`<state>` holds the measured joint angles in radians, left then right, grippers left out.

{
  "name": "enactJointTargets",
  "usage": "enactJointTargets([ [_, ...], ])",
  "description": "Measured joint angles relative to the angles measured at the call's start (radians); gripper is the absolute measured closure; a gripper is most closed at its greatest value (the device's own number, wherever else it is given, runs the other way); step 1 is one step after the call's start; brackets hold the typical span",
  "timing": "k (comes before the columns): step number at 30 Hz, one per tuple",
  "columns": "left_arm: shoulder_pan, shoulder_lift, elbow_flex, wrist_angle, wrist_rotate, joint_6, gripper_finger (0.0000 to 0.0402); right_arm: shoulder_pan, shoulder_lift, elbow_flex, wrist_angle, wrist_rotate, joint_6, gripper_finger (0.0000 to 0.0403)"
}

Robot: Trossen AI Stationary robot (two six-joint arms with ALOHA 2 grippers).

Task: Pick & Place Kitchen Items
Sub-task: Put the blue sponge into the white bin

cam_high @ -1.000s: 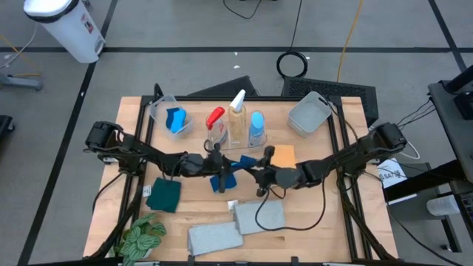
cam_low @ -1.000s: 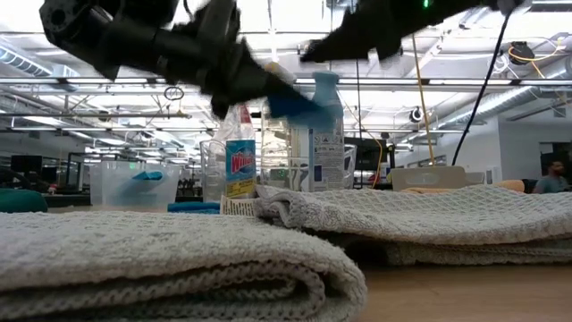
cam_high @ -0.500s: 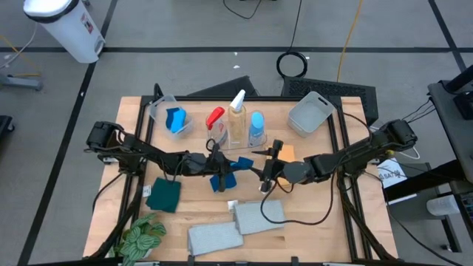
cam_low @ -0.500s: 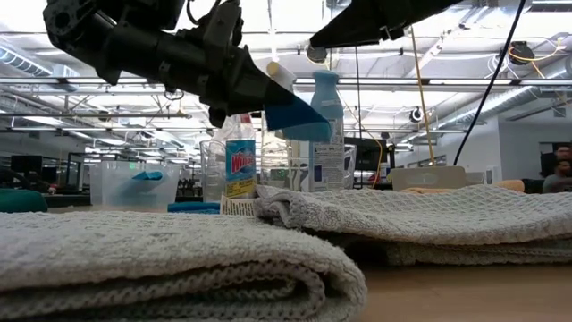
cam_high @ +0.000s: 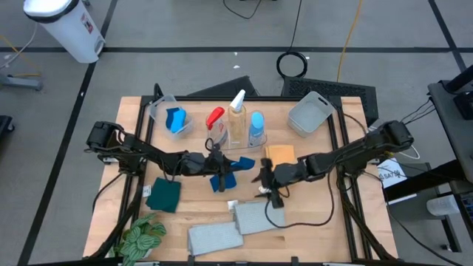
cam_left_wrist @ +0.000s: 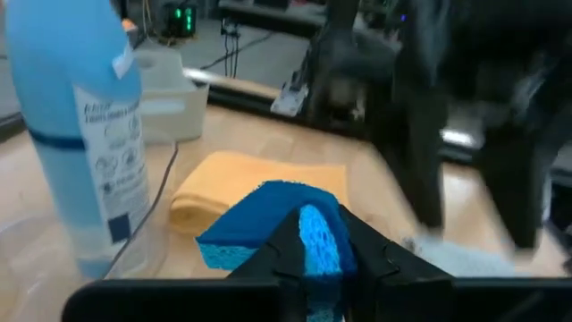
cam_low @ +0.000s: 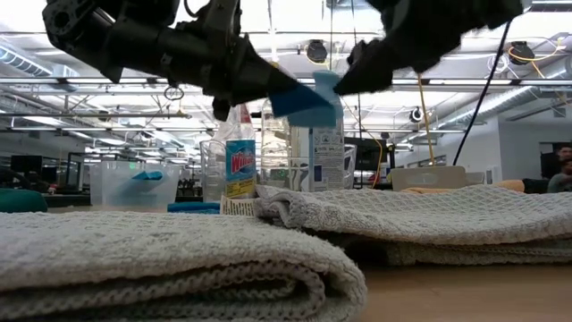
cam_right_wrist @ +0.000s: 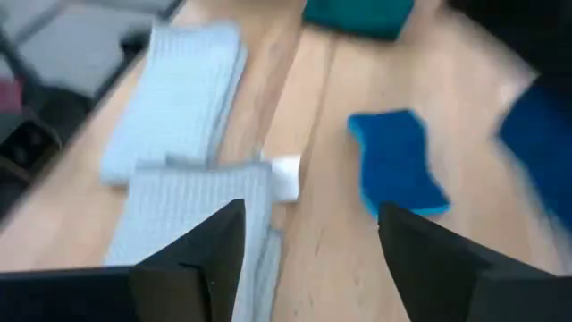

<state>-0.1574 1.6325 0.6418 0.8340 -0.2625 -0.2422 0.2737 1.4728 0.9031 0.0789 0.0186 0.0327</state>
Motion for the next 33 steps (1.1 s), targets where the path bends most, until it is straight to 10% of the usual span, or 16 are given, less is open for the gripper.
enactJointTargets([
  [14,0.0,-0.003,0.002,0.111,0.107,-0.031,0.0362,-0.052,0.122,-0.001,0.197,0.491,-0.25,0.0243],
  [33,0.002,-0.001,0.001,0.102,0.295,-0.075,0.036,0.0,0.098,-0.002,0.366,0.749,-0.467,0.034],
])
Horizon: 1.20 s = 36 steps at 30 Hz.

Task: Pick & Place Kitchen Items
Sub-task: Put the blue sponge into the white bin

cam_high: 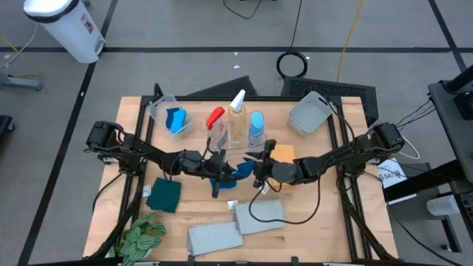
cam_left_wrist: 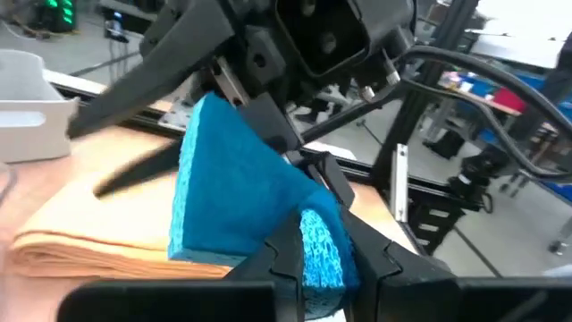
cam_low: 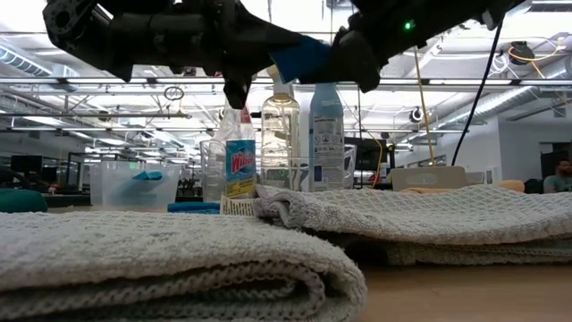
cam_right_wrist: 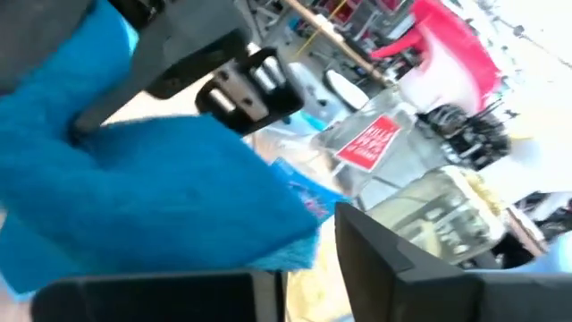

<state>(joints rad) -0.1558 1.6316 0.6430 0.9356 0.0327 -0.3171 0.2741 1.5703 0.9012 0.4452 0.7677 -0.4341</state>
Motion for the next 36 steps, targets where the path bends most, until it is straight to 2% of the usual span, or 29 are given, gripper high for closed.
enactJointTargets([
  [4,0.0,0.0,0.0,0.004,0.02,0.001,0.036,0.036,-0.001,0.0,0.05,0.039,-0.027,0.0359],
  [12,0.016,0.0,0.0,-0.056,0.026,-0.004,0.036,0.096,-0.01,0.001,0.122,-0.031,-0.083,0.0387],
  [16,0.028,0.003,-0.001,-0.1,-0.005,-0.018,0.036,0.116,-0.011,0.005,0.147,-0.041,-0.109,0.0397],
  [23,0.039,-0.012,-0.001,-0.128,-0.013,-0.082,0.036,0.141,-0.013,0.004,0.202,-0.01,-0.139,0.0399],
  [26,0.039,-0.069,-0.001,-0.184,-0.007,-0.088,0.036,0.156,-0.013,0.003,0.242,0.082,-0.178,0.04],
  [29,0.037,-0.166,-0.001,-0.32,-0.031,-0.079,0.036,0.167,-0.014,0.003,0.244,0.152,-0.224,0.0402],
  [36,0.02,-0.437,-0.001,-0.685,-0.273,-0.073,0.036,0.173,-0.014,0.003,0.24,0.183,-0.235,0.0401],
])
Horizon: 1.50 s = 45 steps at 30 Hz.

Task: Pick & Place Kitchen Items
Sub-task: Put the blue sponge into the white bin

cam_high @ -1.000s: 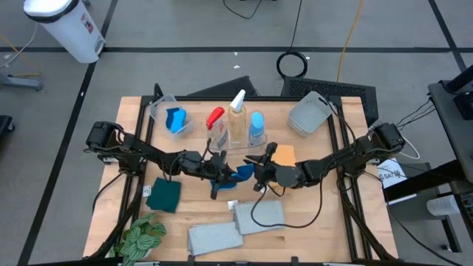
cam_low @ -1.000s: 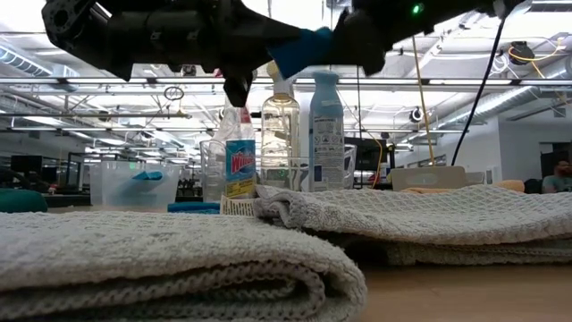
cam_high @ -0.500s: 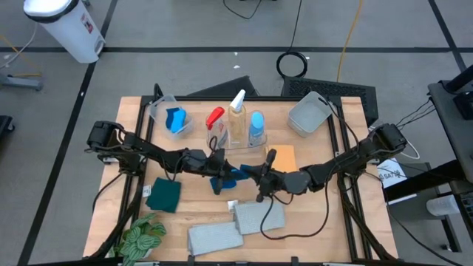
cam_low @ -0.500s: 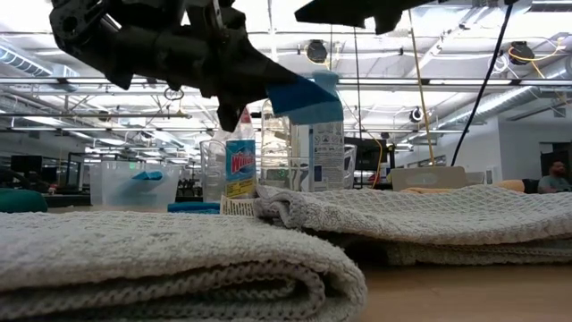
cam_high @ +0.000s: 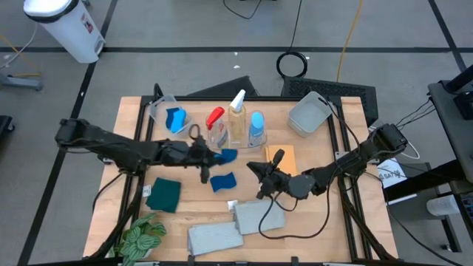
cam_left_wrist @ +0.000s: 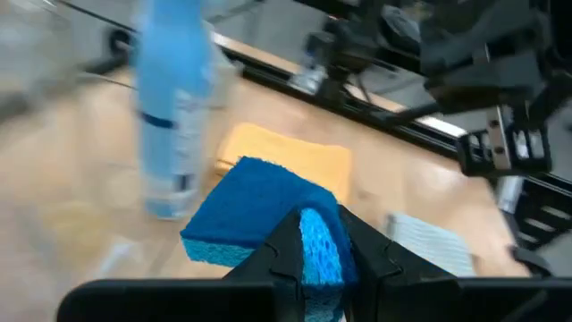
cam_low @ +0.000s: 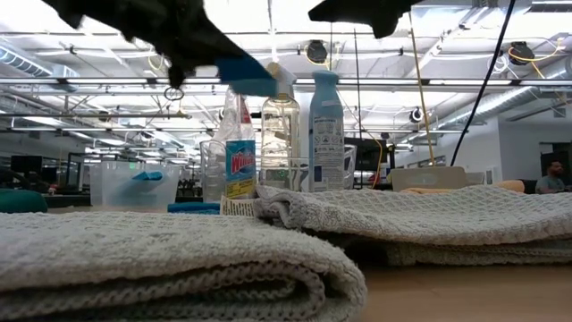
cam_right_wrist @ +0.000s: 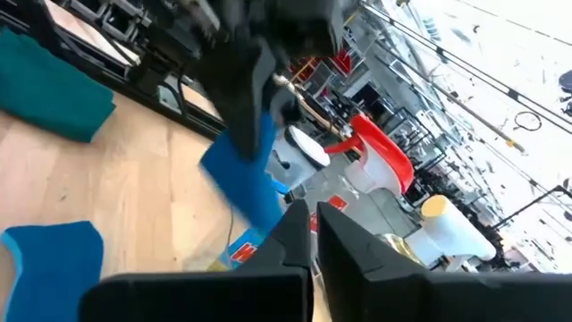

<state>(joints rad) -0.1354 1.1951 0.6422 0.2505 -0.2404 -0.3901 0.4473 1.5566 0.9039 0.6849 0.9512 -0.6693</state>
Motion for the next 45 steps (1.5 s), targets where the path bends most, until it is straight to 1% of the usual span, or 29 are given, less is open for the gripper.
enactJointTargets([
  [6,-0.046,-0.2,0.0,-0.232,-0.242,0.012,0.036,0.0,0.0,0.0,0.0,0.003,0.009,0.0402],
  [10,-0.072,-0.312,0.0,-0.42,-0.426,-0.051,0.036,0.0,0.0,0.0,0.0,0.003,0.012,0.0402],
  [13,-0.084,-0.358,0.001,-0.548,-0.56,-0.126,0.036,0.0,0.0,0.0,0.0,-0.003,0.014,0.0402],
  [16,-0.079,-0.374,0.001,-0.661,-0.664,-0.215,0.036,0.0,0.0,0.0,0.0,-0.009,0.02,0.0401],
  [18,-0.068,-0.372,0.0,-0.722,-0.716,-0.273,0.036,0.0,0.0,0.0,0.0,-0.009,0.019,0.0402],
  [20,-0.049,-0.373,-0.015,-0.746,-0.754,-0.315,0.036,-0.001,0.0,0.0,0.0,-0.009,0.019,0.0402],
  [23,0.006,-0.373,-0.056,-0.748,-0.772,-0.344,0.036,-0.001,0.001,-0.001,0.0,-0.01,0.019,0.0401],
  [26,0.083,-0.373,-0.104,-0.747,-0.781,-0.375,0.036,-0.002,0.001,-0.001,0.0,-0.01,0.019,0.0402],
  [31,0.239,-0.373,-0.202,-0.707,-0.74,-0.405,0.036,-0.009,0.001,-0.001,0.0,-0.011,0.019,0.0401],
  [34,0.334,-0.372,-0.256,-0.623,-0.689,-0.374,0.036,-0.015,0.001,-0.001,0.0,-0.013,0.019,0.0402],
  [39,0.481,-0.37,-0.331,-0.448,-0.555,-0.307,0.036,-0.025,0.001,-0.001,0.0,-0.013,0.021,0.0402],
  [42,0.549,-0.37,-0.354,-0.399,-0.511,-0.303,0.036,-0.026,0.001,-0.001,-0.001,-0.013,0.021,0.0402],
  [45,0.596,-0.37,-0.363,-0.384,-0.487,-0.309,0.036,-0.025,0.001,-0.001,-0.001,-0.014,0.022,0.0402],
])
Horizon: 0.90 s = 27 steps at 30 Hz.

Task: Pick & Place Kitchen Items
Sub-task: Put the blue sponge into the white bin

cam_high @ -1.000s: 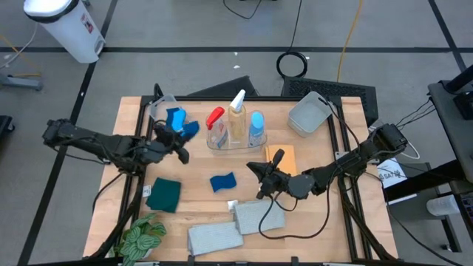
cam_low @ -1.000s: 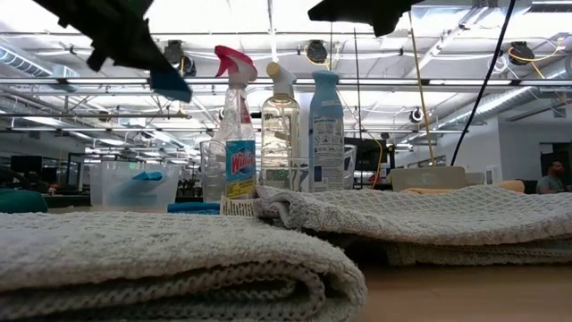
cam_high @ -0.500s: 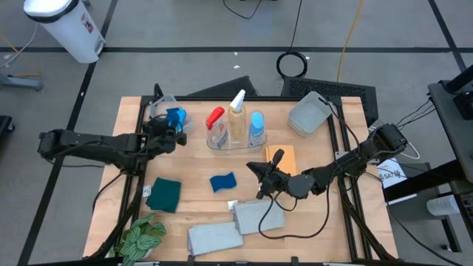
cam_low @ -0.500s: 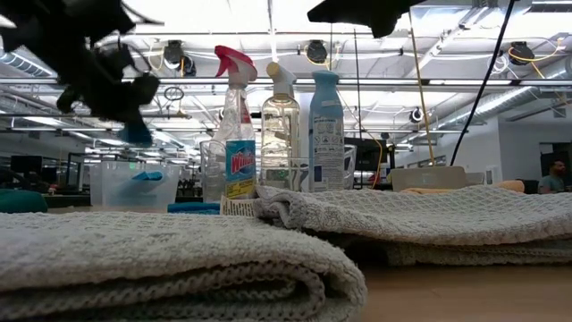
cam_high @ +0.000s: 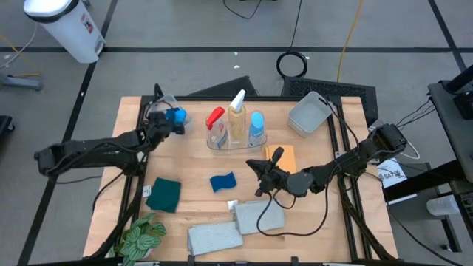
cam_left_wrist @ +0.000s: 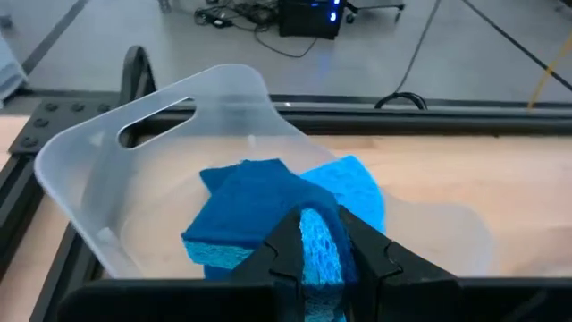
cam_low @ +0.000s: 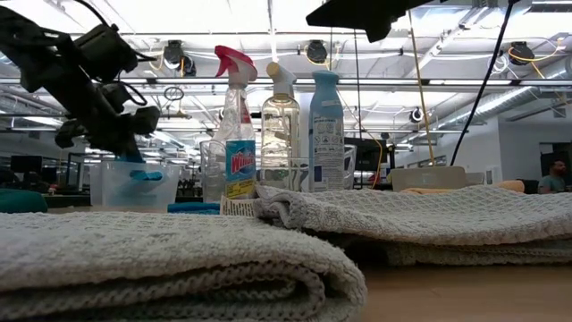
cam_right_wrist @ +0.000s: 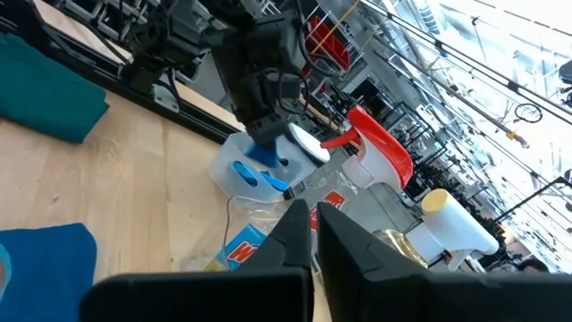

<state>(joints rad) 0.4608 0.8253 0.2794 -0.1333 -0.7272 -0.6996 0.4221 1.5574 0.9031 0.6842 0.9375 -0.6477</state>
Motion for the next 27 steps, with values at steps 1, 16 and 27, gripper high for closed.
enactJointTargets([
  [1,0.012,0.0,-0.001,0.0,0.004,-0.013,0.036,0.0,0.0,0.0,0.0,0.0,0.0,0.0402],
  [16,0.063,0.0,-0.001,-0.005,0.022,-0.012,0.0201,0.0,0.0,0.0,-0.016,0.0,0.034,0.0402],
  [27,0.062,0.0,-0.001,0.056,0.132,-0.01,0.0119,0.0,0.0,0.0,-0.016,0.0,0.033,0.0402],
])
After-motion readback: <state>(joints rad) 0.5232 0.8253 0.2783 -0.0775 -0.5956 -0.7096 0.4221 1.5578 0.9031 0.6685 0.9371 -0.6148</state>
